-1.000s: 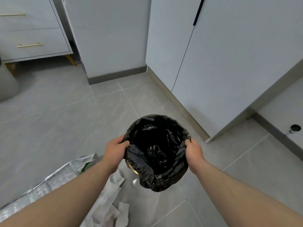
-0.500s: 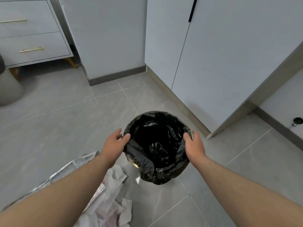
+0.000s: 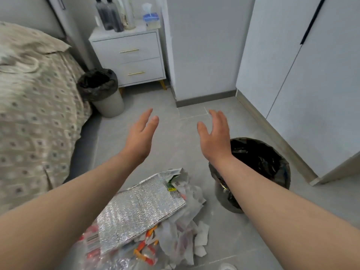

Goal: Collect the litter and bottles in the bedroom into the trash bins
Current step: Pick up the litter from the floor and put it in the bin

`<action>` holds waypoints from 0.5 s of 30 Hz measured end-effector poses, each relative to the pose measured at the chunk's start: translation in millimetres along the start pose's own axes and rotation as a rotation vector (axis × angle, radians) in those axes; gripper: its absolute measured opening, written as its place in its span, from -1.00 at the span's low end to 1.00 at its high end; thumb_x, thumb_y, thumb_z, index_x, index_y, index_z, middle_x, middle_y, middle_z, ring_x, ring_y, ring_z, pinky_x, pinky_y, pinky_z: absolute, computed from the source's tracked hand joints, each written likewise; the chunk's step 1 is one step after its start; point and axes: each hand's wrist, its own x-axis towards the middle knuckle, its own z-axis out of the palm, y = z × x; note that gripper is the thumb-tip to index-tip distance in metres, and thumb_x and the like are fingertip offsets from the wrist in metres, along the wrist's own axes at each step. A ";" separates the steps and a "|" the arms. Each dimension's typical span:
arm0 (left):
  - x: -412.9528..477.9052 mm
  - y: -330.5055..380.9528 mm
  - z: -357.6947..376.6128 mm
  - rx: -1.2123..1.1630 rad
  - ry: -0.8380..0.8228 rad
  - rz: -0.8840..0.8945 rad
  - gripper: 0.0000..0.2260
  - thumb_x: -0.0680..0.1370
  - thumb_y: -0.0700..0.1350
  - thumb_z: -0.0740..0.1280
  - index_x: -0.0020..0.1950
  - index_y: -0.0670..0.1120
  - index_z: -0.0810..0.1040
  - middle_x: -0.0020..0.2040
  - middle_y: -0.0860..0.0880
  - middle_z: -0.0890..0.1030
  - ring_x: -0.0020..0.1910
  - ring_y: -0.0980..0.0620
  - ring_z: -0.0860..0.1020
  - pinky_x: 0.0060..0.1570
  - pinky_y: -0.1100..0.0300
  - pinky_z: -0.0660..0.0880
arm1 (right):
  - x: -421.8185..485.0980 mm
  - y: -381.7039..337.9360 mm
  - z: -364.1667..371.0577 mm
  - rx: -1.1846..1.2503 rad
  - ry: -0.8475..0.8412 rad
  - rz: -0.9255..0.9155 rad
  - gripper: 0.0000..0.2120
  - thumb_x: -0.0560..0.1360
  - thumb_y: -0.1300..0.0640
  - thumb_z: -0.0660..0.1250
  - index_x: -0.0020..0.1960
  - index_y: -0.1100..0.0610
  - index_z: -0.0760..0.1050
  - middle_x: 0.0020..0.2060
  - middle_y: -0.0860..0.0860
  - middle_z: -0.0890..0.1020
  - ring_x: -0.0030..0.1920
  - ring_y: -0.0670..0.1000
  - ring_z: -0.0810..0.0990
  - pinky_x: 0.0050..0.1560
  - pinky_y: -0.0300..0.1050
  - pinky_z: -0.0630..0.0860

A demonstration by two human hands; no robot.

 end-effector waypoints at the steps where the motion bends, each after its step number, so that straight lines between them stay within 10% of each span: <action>1: -5.2 4.0 -10.3 -0.020 0.021 -0.008 -0.44 0.55 0.14 0.14 0.49 -0.07 0.29 0.49 -0.02 0.31 0.48 0.04 0.26 0.49 0.06 0.14 | -4.4 -10.0 9.1 0.026 -0.024 -0.007 -0.44 0.54 -0.11 0.14 0.49 0.08 0.20 0.52 0.07 0.15 0.53 0.01 0.04 0.51 0.01 0.04; 10: -43.9 53.4 -60.6 -0.159 0.153 -0.014 -0.84 0.64 0.04 0.12 0.16 0.13 0.44 0.07 0.31 0.45 0.08 0.32 0.40 0.40 0.03 0.27 | -45.7 -54.9 39.3 -0.097 -0.347 -0.149 -0.49 0.55 -0.06 0.19 0.42 0.16 0.31 0.41 0.10 0.36 0.45 0.08 0.25 0.46 0.04 0.18; 15: -23.6 114.3 -95.6 -0.076 0.153 0.055 -0.85 0.63 0.02 0.14 0.00 0.10 0.49 0.00 0.20 0.49 0.13 0.13 0.40 0.36 0.04 0.29 | -79.5 -47.2 30.4 -0.074 -0.509 -0.091 -0.50 0.56 -0.07 0.19 0.42 0.14 0.32 0.41 0.07 0.36 0.43 0.04 0.26 0.44 -0.03 0.20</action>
